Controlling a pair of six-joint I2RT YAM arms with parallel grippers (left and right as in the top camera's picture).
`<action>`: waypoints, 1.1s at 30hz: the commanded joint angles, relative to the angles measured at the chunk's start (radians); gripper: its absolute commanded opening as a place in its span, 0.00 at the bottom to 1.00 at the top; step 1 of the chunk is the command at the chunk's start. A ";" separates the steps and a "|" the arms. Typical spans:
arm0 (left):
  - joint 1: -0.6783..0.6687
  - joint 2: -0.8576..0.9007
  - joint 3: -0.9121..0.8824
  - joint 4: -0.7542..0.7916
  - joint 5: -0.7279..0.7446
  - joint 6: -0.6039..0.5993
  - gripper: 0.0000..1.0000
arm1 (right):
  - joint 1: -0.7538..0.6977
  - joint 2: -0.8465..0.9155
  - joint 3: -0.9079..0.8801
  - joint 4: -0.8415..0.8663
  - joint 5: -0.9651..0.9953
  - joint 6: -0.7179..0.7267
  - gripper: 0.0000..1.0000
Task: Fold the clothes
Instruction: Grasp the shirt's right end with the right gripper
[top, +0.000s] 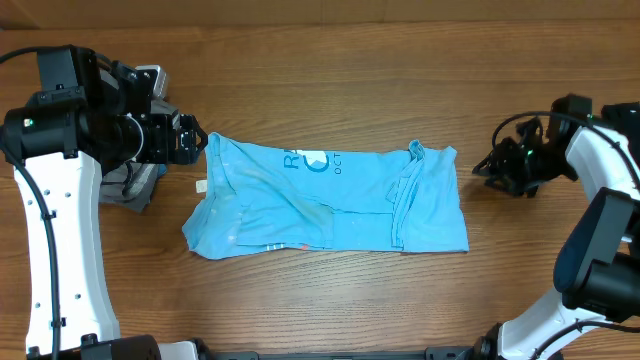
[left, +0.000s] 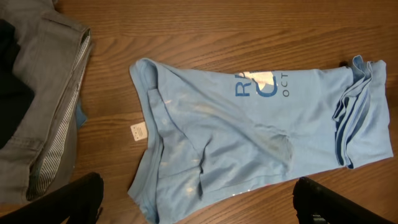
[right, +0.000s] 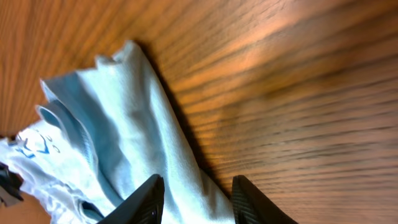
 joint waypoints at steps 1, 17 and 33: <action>-0.006 0.002 0.009 0.003 -0.003 0.004 1.00 | 0.012 -0.031 -0.082 0.043 -0.055 -0.025 0.39; -0.012 0.002 0.009 0.003 -0.003 0.004 1.00 | 0.018 -0.031 -0.240 0.235 -0.229 -0.056 0.04; -0.006 0.003 0.009 0.003 -0.003 0.004 1.00 | -0.066 -0.055 0.064 -0.034 0.101 0.075 0.04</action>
